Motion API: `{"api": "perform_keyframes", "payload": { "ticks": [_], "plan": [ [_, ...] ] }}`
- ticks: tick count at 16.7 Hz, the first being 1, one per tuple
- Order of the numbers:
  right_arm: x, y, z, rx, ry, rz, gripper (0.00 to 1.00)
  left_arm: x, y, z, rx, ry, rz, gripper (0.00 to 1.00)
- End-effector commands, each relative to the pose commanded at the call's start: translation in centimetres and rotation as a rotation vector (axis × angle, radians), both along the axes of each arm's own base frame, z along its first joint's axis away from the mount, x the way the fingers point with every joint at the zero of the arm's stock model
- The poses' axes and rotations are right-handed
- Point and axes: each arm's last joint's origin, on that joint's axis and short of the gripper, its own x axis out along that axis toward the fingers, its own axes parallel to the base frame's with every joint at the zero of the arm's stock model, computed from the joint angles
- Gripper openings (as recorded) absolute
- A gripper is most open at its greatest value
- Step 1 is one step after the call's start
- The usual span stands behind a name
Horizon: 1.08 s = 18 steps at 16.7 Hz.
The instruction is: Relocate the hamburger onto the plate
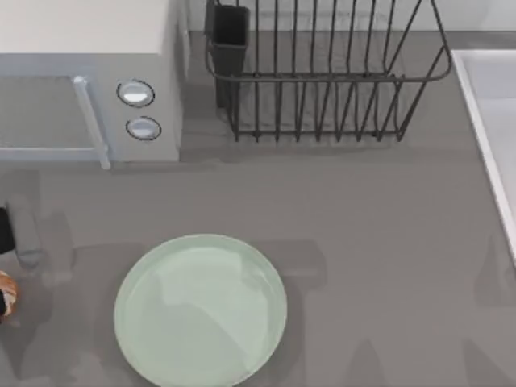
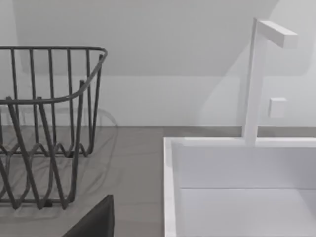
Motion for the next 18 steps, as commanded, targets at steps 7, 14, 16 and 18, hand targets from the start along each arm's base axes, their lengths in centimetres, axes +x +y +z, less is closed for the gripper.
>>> {"api": "perform_keyframes", "payload": {
  "ticks": [7,14,16,18],
  "plan": [
    [0.0,0.0,0.0,0.0,0.0,0.0,1.0,0.1,0.0,6.9,-0.005,0.033,-0.008,0.0],
    [0.0,0.0,0.0,0.0,0.0,0.0,1.0,-0.1,0.0,9.5,-0.001,0.005,-0.002,0.0],
    [0.0,0.0,0.0,0.0,0.0,0.0,1.0,0.0,-0.1,9.5,-0.001,0.005,0.003,0.0],
    [0.0,0.0,0.0,0.0,0.0,0.0,1.0,0.4,-0.8,9.5,-0.001,0.008,0.029,0.0]
  ]
}}
